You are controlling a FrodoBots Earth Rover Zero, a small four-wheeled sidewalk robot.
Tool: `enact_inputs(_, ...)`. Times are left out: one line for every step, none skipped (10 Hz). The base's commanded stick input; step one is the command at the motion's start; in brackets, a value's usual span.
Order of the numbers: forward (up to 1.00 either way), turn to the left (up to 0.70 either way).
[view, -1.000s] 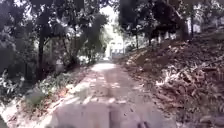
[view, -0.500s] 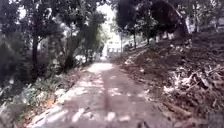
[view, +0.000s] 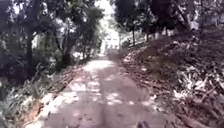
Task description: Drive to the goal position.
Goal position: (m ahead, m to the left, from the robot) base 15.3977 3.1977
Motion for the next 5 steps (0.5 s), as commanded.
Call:
enact_inputs(0.85,0.00)
enact_inputs(0.85,0.00)
enact_inputs(0.85,0.00)
enact_inputs(0.85,0.00)
enact_inputs(0.85,0.00)
